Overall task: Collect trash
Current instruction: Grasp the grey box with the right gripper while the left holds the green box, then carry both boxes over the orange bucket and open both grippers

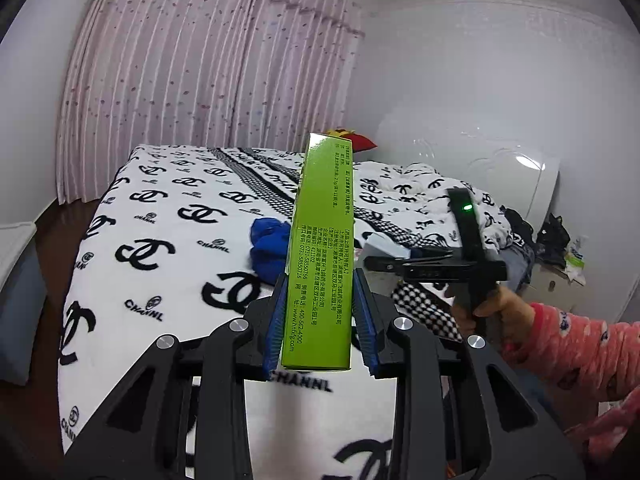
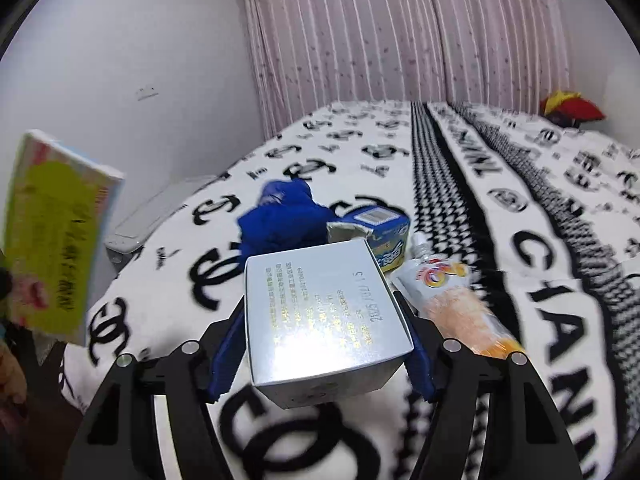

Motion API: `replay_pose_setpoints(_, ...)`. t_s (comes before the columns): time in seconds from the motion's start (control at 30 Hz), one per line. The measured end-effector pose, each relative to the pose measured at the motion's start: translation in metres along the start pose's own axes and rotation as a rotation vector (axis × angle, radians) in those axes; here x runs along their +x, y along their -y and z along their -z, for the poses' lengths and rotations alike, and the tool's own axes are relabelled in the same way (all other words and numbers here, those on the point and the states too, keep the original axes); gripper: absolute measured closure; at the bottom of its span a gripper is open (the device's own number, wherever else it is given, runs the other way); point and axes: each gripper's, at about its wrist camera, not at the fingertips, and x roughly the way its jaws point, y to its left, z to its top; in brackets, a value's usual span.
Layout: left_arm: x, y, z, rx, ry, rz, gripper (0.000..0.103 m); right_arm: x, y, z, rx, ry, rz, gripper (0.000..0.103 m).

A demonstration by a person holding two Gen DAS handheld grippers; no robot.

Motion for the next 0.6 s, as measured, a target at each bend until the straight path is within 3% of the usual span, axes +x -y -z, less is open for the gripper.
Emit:
replay_pose_setpoints(0.2,-0.017,0.031,0.008,0.025,0.007,0.034,0.072,-0.08,-0.021,0.025,-0.02,0.051,-0.015,0.037)
replay_pose_setpoints(0.4,-0.042,0.07,0.031,0.042,0.006,0.07,0.072,-0.151,-0.033,0.074,-0.011,0.071,-0.036,0.037)
replay_pose_setpoints(0.6,-0.062,0.103,0.066,0.026,-0.043,0.101,0.072,-0.18,-0.039,0.124,-0.026,0.027,-0.036,0.037)
